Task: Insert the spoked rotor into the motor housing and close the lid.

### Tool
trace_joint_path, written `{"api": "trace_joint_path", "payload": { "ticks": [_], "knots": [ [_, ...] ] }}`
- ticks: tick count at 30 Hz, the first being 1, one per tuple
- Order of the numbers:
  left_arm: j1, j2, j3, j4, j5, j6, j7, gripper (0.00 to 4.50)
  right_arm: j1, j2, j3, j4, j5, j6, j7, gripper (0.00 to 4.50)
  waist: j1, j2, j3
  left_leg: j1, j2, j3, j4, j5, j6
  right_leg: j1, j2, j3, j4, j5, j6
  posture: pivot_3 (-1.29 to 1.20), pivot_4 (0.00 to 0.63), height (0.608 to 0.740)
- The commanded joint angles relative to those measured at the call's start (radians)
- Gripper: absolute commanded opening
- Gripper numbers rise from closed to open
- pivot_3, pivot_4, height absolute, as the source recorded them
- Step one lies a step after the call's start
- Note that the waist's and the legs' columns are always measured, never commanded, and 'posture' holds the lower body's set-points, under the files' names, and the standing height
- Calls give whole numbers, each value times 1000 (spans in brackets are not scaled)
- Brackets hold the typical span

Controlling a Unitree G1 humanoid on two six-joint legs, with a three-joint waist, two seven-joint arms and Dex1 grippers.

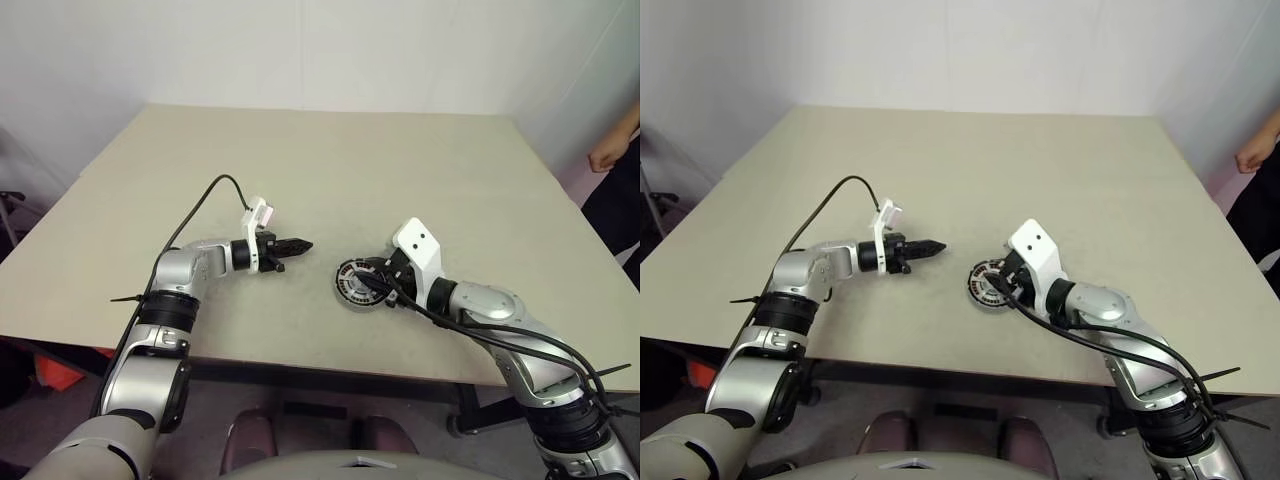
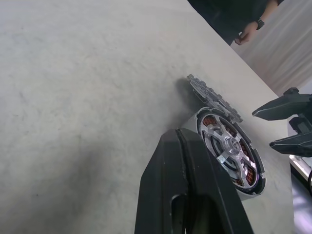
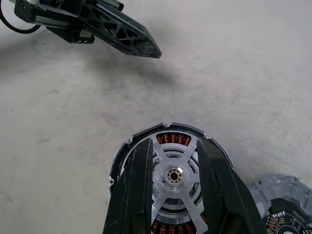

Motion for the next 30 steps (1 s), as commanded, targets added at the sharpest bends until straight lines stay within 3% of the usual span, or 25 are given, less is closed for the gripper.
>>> {"api": "trace_joint_path", "payload": {
  "ticks": [1,12,20,30],
  "knots": [
    [-18,6,2,-5,-4,-17,-1,0,-33,-9,-38,-47,1,-29,-3,1581,0,0,0,0,0,0,0,0,0,0,0,0,0,0,0,0,0,740],
    [-13,0,14,5,-5,-25,22,0,-17,4,-9,27,-9,-45,7,1581,0,0,0,0,0,0,0,0,0,0,0,0,0,0,0,0,0,740],
    [2,-4,26,-5,-11,-23,53,0,29,72,44,248,-63,-109,-14,1581,-5,-2,-2,1,0,0,0,0,0,1,0,0,0,0,0,0,0,740],
    [9,-7,33,1,-15,-31,65,0,-17,9,-43,50,14,-106,49,1581,-2,-2,-2,1,0,0,0,1,-1,1,0,0,0,0,-1,0,0,740]
  ]
}}
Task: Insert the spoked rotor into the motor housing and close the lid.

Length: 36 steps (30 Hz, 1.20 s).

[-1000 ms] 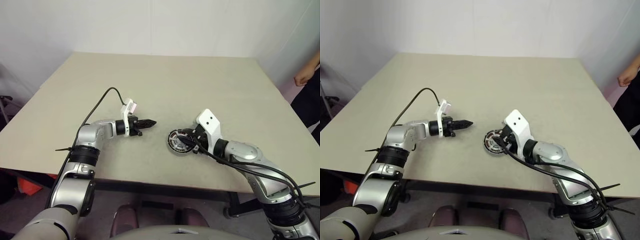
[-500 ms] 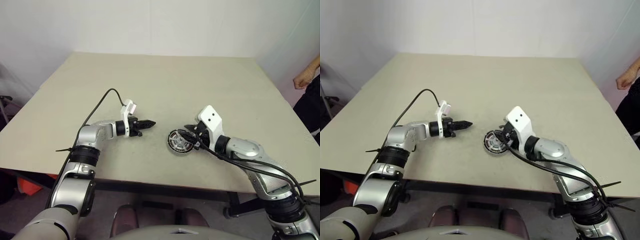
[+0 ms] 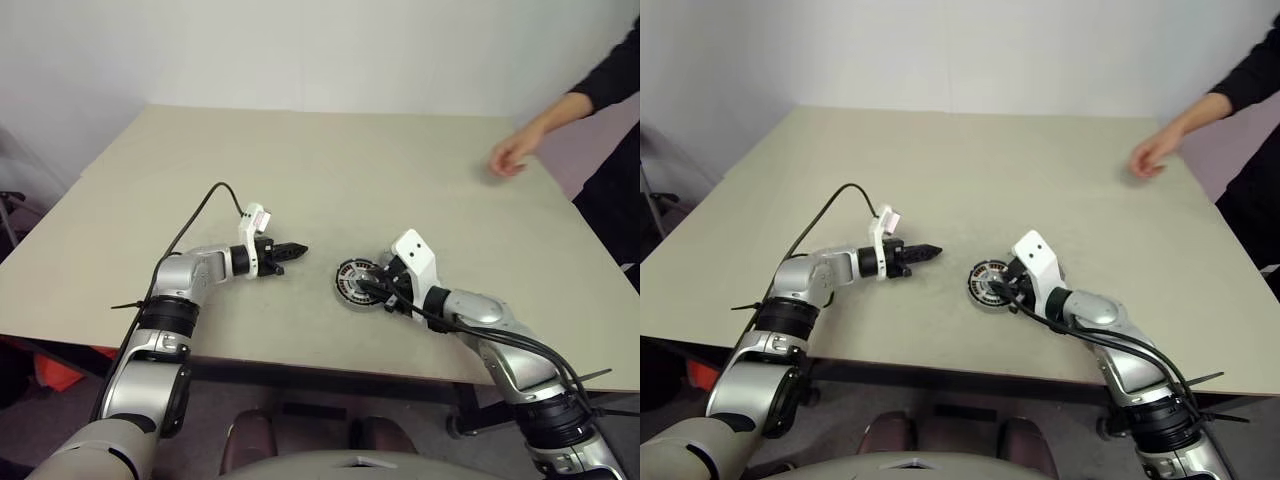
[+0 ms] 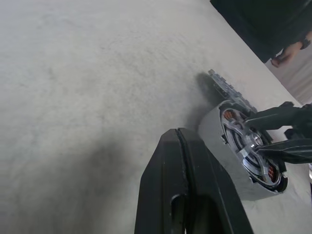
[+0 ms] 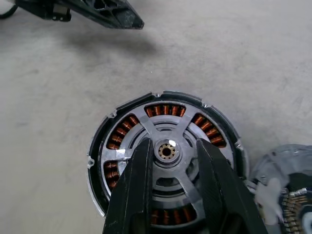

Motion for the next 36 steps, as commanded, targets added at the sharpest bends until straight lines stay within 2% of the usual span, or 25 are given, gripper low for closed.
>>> {"api": "trace_joint_path", "payload": {
  "ticks": [1,5,7,9,11,36],
  "knots": [
    [-17,0,20,-16,-17,-20,-2,0,-38,-20,-57,-108,36,-10,19,1581,0,0,0,0,0,0,0,0,0,0,0,0,0,0,0,0,0,740],
    [-23,-2,26,-6,-17,-30,-1,0,-34,-76,-72,-134,2,-53,37,1581,0,0,0,-1,0,0,0,0,0,-1,0,0,0,0,0,0,0,740],
    [-28,-2,32,0,-17,-37,0,0,-25,-128,-77,-132,-23,-51,50,1581,1,0,0,-1,0,0,0,0,0,-1,0,0,0,0,0,0,0,740],
    [-31,-2,45,5,-21,-47,6,0,-8,-230,-58,-89,-114,-49,50,1581,3,0,0,-1,0,0,0,0,0,-1,0,0,0,0,0,0,0,740],
    [-33,-1,55,7,-23,-52,8,0,-1,-268,-69,-54,-138,-46,45,1581,4,0,0,-1,0,0,0,0,0,0,0,0,0,0,0,0,0,740],
    [-24,20,76,1,-26,-59,5,0,-8,-251,-90,-2,-147,-78,32,1581,0,0,0,-1,0,0,0,0,1,-1,0,0,0,0,0,0,0,740]
  ]
}}
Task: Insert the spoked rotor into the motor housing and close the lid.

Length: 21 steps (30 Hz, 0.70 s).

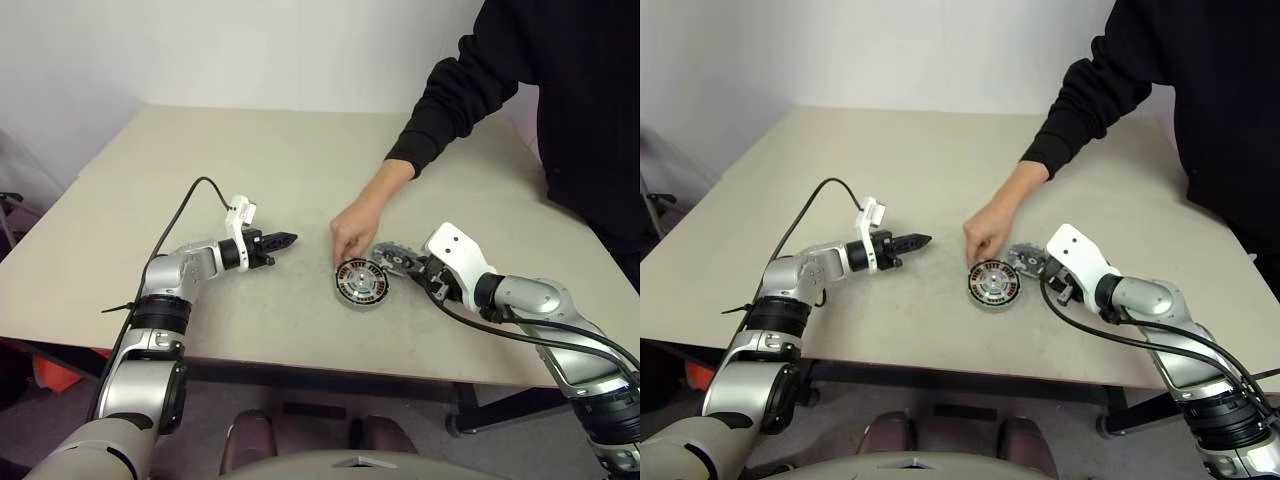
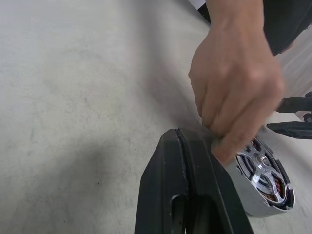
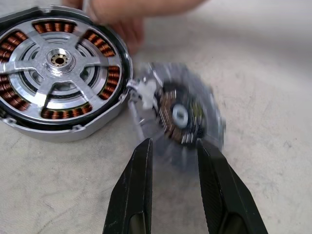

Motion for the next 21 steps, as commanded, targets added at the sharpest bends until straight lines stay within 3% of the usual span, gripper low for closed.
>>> {"api": "trace_joint_path", "payload": {
  "ticks": [1,21],
  "knots": [
    [-19,7,7,-18,-9,-19,-2,0,-22,4,-33,-20,-8,-14,-6,1581,0,0,0,0,0,0,0,0,0,0,0,0,0,0,0,0,0,740],
    [-9,13,0,-16,3,-23,5,0,-40,18,-31,-5,-13,-21,-9,1581,0,0,0,0,0,0,0,0,0,0,0,0,0,0,0,0,0,740]
  ]
}}
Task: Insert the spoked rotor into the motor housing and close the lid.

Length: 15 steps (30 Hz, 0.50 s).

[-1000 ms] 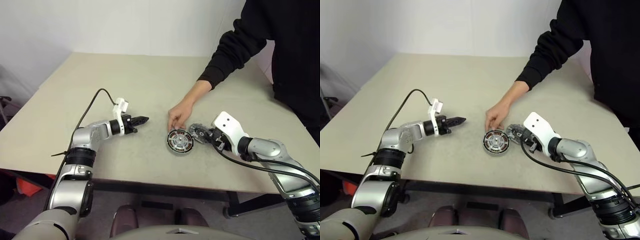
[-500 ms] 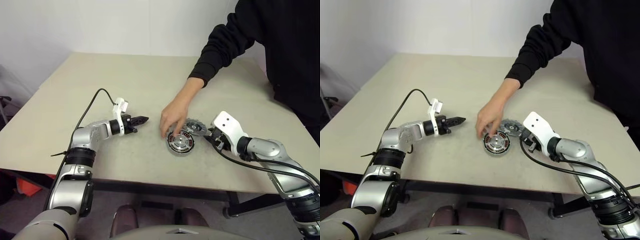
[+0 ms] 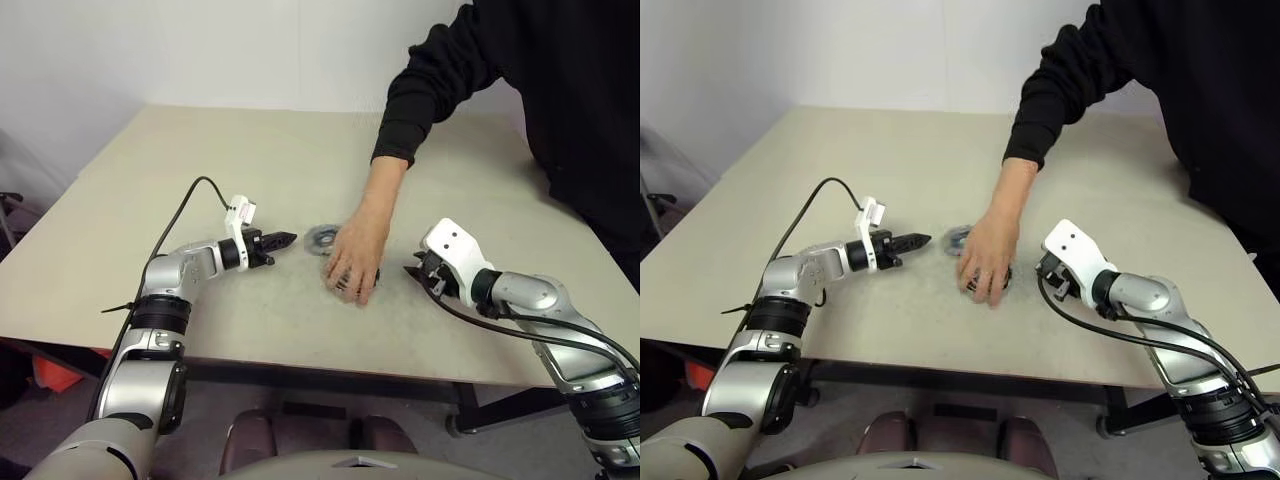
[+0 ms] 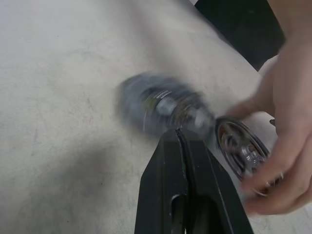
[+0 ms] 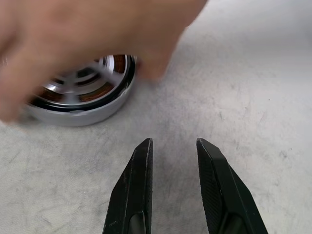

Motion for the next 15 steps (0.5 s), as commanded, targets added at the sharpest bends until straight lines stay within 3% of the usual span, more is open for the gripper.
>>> {"api": "trace_joint_path", "payload": {
  "ticks": [1,12,15],
  "knots": [
    [-9,14,-1,-15,2,-19,-3,0,-18,2,-31,-7,-12,-21,-6,1581,0,0,0,0,0,0,0,0,0,0,0,0,0,0,0,0,0,740],
    [-16,28,12,0,6,-31,-2,0,-21,-17,-27,9,-20,-63,19,1581,0,0,0,0,0,0,0,0,0,0,0,0,0,0,0,0,0,740],
    [-17,26,16,12,7,-43,2,0,-26,-104,7,-5,-51,-110,113,1581,0,0,0,0,0,0,0,0,0,0,0,0,0,0,0,0,0,740]
  ]
}}
